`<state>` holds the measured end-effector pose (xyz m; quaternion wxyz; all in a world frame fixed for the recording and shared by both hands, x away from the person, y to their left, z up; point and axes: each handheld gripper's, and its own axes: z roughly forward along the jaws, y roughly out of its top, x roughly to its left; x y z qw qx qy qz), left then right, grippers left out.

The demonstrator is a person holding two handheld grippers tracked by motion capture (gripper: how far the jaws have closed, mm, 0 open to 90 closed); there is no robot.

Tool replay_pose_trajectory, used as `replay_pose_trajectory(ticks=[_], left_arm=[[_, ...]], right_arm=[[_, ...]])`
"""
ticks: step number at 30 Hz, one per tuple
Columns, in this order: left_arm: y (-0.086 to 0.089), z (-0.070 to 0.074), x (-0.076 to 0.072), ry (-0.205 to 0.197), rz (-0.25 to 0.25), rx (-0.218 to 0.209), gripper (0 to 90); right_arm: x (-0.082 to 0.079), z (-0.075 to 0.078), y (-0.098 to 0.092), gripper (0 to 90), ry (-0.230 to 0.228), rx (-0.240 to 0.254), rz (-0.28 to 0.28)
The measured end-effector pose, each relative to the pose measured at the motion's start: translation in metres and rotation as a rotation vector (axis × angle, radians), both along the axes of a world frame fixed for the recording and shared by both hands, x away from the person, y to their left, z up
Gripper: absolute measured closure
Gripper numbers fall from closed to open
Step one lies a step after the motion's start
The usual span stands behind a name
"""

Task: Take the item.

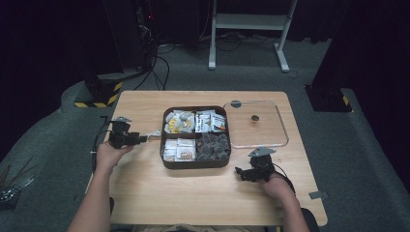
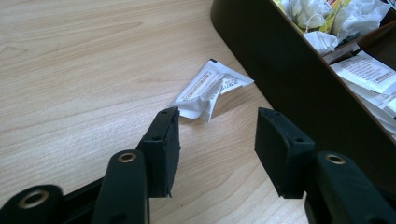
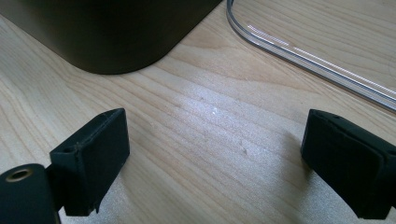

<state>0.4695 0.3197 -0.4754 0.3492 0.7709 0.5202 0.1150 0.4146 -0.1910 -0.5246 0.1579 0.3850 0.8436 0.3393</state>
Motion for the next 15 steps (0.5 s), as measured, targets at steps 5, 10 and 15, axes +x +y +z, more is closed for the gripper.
replay_pose_trajectory(ticks=[5, 10, 15], left_arm=[[0.006, -0.002, -0.004, -0.009, 0.011, -0.007, 46.3], [0.012, -0.006, -0.009, 0.004, 0.025, -0.028, 42.0], [0.018, -0.014, -0.012, 0.003, 0.057, 0.009, 40.1]], right_arm=[[0.000, 0.000, 0.000, 7.7, 0.001, -0.001, 0.000], [0.001, 0.000, 0.000, 7.7, 0.003, 0.000, -0.001], [0.002, 0.000, 0.001, 7.6, 0.002, -0.002, -0.002]])
